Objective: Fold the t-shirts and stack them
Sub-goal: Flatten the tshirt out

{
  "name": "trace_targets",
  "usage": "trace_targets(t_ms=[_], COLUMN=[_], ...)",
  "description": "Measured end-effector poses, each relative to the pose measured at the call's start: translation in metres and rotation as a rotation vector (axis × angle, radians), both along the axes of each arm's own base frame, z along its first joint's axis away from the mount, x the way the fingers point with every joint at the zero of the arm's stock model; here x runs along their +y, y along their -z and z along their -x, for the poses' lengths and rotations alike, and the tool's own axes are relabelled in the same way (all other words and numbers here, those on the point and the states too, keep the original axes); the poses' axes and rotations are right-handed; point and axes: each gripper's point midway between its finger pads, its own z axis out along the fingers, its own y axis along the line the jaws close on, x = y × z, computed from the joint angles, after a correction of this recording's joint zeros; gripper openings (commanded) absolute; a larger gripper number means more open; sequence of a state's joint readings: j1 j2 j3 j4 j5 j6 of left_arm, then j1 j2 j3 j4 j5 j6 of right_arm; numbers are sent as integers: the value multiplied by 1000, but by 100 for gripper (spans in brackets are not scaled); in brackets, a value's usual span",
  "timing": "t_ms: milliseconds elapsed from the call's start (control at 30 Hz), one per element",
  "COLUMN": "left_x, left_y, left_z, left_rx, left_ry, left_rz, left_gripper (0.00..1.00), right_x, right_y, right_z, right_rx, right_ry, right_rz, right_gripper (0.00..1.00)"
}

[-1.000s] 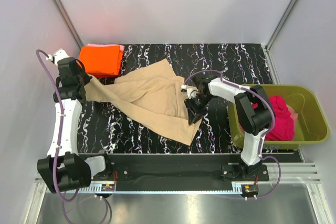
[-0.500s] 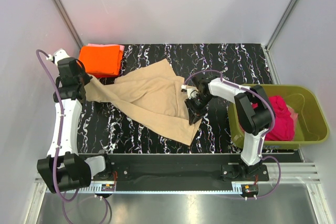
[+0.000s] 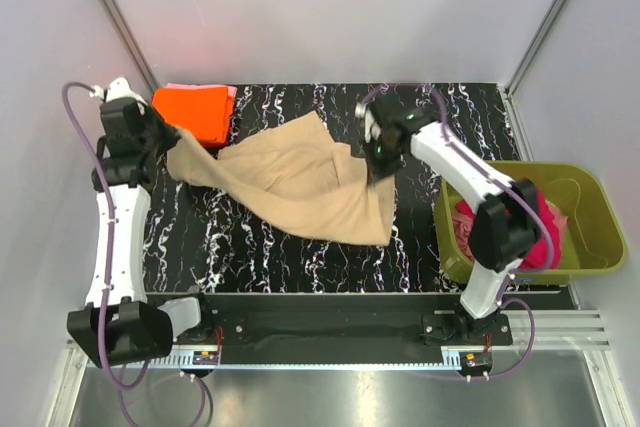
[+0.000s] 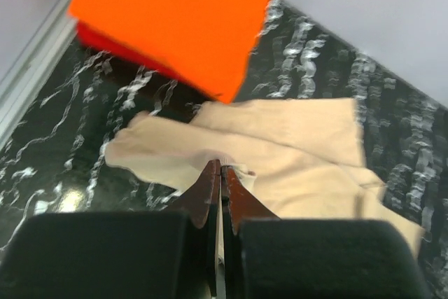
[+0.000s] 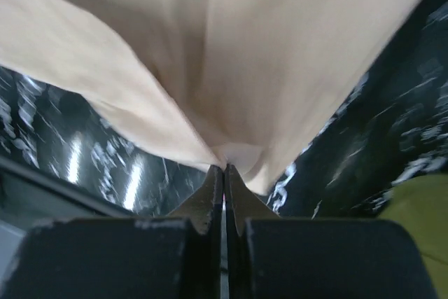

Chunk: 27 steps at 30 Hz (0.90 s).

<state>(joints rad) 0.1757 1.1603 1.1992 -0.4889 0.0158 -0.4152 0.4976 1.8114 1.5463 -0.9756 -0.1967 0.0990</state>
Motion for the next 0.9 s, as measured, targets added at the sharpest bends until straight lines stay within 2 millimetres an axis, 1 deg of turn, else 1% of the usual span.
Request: trace_targets(t_ms=[33,67,100,133,167,200,233,267,300,333,400,433,500,600,667,733,767,833,900], left_x=[-7,-13,-19,-26,-31,-35,-37,-39,-39,-40,-41,-42,-44,-49,-51,-54,-54,-54,-54], left_y=[-17,-39,-62,-86,-112,-135,-159,-177,-199,-220,-253,-269,-292,-316,-328,-338,-343,-355,-363], left_z=[0,-2,-3,-2,1,5,10,15,24,33,52,64,90,136,168,200,213,234,244], left_rx=[-23,-64,-109,-153,-205,-248,-297,-337,-381,-424,-497,-539,-603,-692,-756,-818,-845,-901,-933], left_ry=[27,54,76,98,116,127,134,137,136,134,130,127,124,120,111,103,97,85,80], left_rz=[3,-1,-7,-14,-26,-35,-44,-53,-61,-69,-82,-89,-99,-106,-106,-106,-107,-106,-106], left_gripper=[0,0,0,0,0,0,0,0,0,0,0,0,0,0,0,0,0,0,0], right_x=[1,1,-1,-3,-7,-13,-19,-23,-28,-34,-44,-48,-54,-59,-65,-72,-75,-83,-90], right_y=[-36,-66,-105,-146,-186,-226,-272,-292,-317,-347,-396,-411,-436,-451,-450,-442,-438,-435,-439], right_z=[-20,-31,-43,-51,-55,-54,-49,-45,-38,-29,-10,-1,22,57,76,95,101,111,113], right_rx=[-118,-203,-307,-417,-518,-611,-720,-765,-819,-886,-998,-1034,-1087,-1129,-1152,-1167,-1174,-1189,-1208], right_ry=[34,55,85,111,134,156,180,188,198,210,222,222,205,144,112,87,81,85,116], right_rz=[-12,-30,-51,-84,-117,-151,-199,-224,-253,-291,-368,-397,-456,-530,-553,-555,-552,-548,-539], right_gripper=[0,0,0,0,0,0,0,0,0,0,0,0,0,0,0,0,0,0,0])
